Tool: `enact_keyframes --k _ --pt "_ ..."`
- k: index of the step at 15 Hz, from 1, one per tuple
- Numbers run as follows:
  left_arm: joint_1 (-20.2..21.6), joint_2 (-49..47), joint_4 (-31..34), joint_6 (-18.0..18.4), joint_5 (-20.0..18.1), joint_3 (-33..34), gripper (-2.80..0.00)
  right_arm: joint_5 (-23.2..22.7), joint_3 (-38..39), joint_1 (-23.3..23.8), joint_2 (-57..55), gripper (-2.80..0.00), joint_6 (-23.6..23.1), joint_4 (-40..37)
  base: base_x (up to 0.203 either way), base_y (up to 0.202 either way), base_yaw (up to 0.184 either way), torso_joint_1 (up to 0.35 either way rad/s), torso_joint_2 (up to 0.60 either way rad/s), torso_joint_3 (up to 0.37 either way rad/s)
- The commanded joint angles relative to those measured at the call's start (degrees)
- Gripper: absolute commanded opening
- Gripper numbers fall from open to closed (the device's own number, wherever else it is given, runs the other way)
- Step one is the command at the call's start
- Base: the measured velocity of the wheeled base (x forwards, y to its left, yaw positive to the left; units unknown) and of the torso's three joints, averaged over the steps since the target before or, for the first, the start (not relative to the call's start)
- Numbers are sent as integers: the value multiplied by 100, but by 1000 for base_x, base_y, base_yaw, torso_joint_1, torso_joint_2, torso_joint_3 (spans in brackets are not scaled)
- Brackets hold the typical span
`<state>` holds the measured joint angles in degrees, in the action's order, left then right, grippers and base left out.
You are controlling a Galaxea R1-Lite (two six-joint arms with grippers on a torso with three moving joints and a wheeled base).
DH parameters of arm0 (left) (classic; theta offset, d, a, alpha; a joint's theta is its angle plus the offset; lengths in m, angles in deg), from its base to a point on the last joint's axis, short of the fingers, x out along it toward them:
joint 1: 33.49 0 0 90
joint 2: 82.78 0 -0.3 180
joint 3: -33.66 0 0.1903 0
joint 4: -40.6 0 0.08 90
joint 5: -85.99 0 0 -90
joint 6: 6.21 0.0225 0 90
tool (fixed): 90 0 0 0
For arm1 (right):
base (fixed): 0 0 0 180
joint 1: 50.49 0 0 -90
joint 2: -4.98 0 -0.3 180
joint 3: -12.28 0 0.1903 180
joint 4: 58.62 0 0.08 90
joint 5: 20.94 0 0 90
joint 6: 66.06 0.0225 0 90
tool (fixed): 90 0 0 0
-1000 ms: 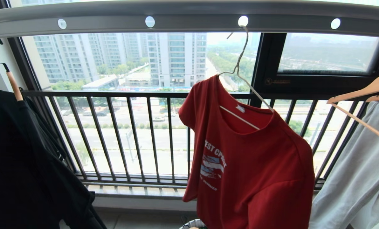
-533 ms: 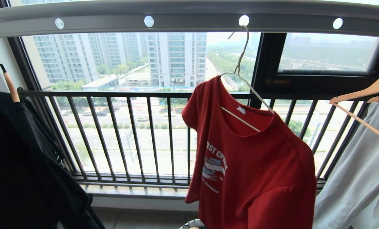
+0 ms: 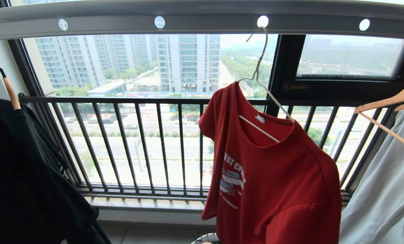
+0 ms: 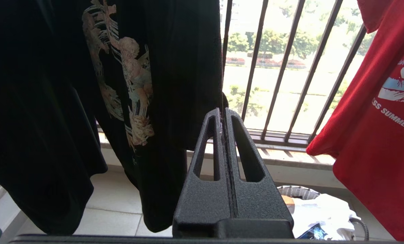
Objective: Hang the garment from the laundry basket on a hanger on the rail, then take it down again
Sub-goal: Take the clothes off the clothes rack
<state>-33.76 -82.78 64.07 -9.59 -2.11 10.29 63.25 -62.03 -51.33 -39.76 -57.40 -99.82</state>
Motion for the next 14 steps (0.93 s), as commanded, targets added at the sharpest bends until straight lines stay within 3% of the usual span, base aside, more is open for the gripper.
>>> enact_keyframes --k 1,5,7,8,11,14 --pt "0 -9 -1 -5 3 0 -280 -26 -1189 -189 -1184 -280 162 -634 0 0 0 0 0 0" --pt "0 -9 -1 -5 3 0 -280 1 -2528 -837 -2314 -280 268 -1101 0 0 0 0 0 0" --pt "0 -9 -1 -5 3 0 -280 253 -2883 -1183 -2729 -280 257 -1067 0 0 0 0 0 0" --pt "0 -9 -1 -5 3 0 -280 487 -2958 -1395 -2910 0 237 -898 0 0 0 0 0 0" --pt "0 -9 -1 -5 3 0 -280 799 -3120 -2136 -3306 0 197 -599 0 0 0 0 0 0" --pt "0 -9 -1 -5 3 0 -280 1497 -3374 -2933 -3771 0 36 -389 0 0 0 0 0 0"
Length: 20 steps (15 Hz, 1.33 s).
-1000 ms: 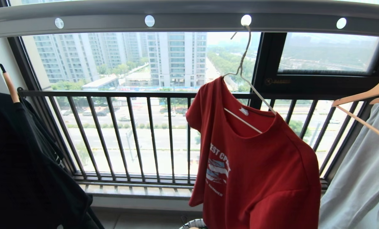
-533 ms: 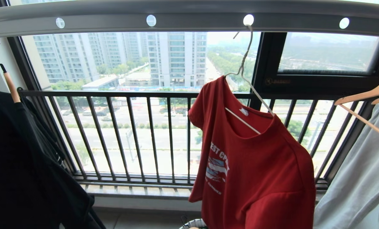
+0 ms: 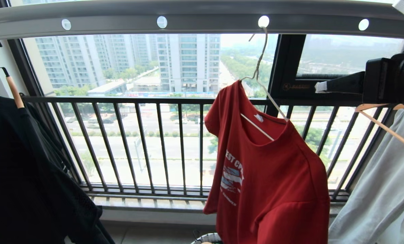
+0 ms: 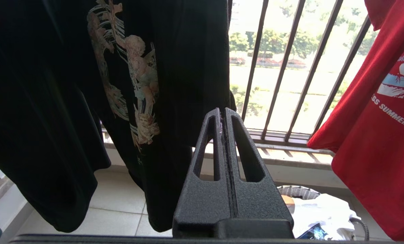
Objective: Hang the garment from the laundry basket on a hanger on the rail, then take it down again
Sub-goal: Take the clothes off the clothes rack
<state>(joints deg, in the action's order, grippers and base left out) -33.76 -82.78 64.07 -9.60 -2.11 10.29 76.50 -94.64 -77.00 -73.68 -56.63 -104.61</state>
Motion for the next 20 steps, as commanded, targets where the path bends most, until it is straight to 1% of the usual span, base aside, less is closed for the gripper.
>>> enact_keyframes --k 1,4,7,9,12,13,16,18,20 --pt "0 -9 -1 -4 3 0 -280 235 -160 -538 -464 0 -101 306 0 0 0 0 0 0" --pt "0 -9 -1 -4 3 0 -280 526 -232 -877 -670 0 -139 462 0 0 0 0 0 0" --pt "0 -9 -1 -4 3 0 -280 612 -261 -1150 -773 0 -197 772 0 0 0 0 0 0" --pt "-7 -9 -1 -4 3 0 -280 872 -261 -1223 -1022 0 -345 812 0 0 0 0 0 0" --pt "0 -9 -1 -4 3 0 -280 1020 -280 -1172 -1515 0 -474 1333 0 0 0 0 0 0" --pt "0 -9 -1 -4 3 0 -280 1137 -283 -1134 -1682 0 -615 1554 0 0 0 0 0 0" --pt "-7 -9 -1 -4 3 0 -280 1711 -286 -1112 -2064 0 -1163 2235 0 0 0 0 0 0" --pt "0 -9 -1 -4 3 0 -280 1996 -297 -1102 -2207 0 -1409 2488 0 0 0 0 0 0" --pt "0 -9 -1 -4 3 0 -280 2196 -347 -1055 -2272 0 -1527 2649 0 0 0 0 0 0"
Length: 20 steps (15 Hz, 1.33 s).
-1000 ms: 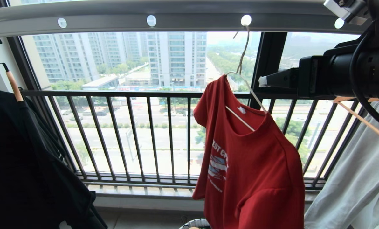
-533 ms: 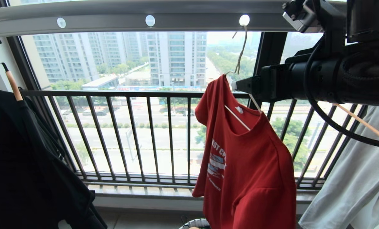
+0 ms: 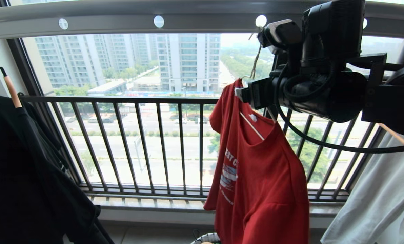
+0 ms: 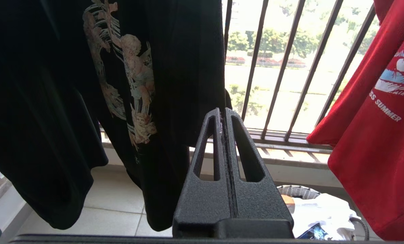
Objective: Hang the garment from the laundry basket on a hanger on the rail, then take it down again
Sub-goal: Take the clothes off the clothes rack
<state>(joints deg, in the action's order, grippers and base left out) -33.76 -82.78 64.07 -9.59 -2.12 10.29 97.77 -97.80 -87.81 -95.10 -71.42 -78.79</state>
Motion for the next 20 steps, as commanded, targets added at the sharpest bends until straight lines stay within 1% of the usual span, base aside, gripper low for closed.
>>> enact_keyframes --k 1,4,5,7,16,20 --pt "0 -9 -1 -5 4 0 -280 89 -75 51 -138 0 -71 93 0 0 0 0 0 0" --pt "0 -9 -1 -5 4 0 -280 276 -258 190 -214 0 -114 93 0 0 0 0 0 0" --pt "0 -9 -1 -5 4 0 -280 276 -267 217 -214 -280 -171 93 0 0 0 0 0 0" --pt "0 -9 -1 -5 4 0 -280 285 -267 234 -206 -280 -263 93 0 0 0 0 0 0" --pt "-8 -9 -1 -5 4 0 -280 263 -302 234 -99 -280 -369 137 0 0 0 0 0 0" --pt "-1 -9 -1 -5 4 0 -280 241 -143 234 -36 -280 -366 801 0 0 0 0 0 0"
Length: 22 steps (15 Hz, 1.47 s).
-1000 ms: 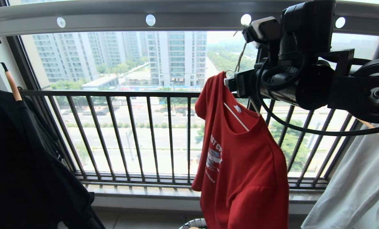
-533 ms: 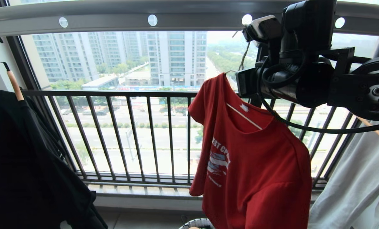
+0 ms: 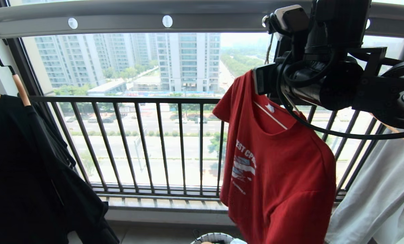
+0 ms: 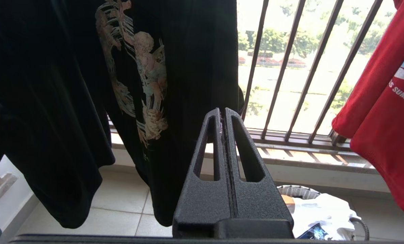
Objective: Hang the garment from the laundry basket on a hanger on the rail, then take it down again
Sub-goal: Take the clothes off the clothes rack
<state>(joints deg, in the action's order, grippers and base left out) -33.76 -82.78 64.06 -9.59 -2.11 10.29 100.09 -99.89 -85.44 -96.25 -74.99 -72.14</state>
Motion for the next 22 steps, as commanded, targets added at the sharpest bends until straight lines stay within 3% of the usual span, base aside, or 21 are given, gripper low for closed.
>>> enact_keyframes --k 1,5,10,18,22 --pt "0 -9 0 -5 3 0 -280 9 133 -11 139 -280 -11 165 0 0 0 0 0 0" --pt "0 -9 0 -5 3 0 -280 -6 612 -20 394 -280 13 238 0 0 0 0 0 0" --pt "0 -9 0 -5 3 0 -280 -71 1073 -46 694 -280 -4 1094 0 0 0 0 0 0" --pt "0 -9 0 -5 3 0 -280 -269 1299 -111 1597 -280 -67 1157 0 0 0 0 0 0" --pt "0 -9 0 -5 3 0 -280 -469 2374 -350 2432 -280 -54 1120 0 0 0 0 0 0"
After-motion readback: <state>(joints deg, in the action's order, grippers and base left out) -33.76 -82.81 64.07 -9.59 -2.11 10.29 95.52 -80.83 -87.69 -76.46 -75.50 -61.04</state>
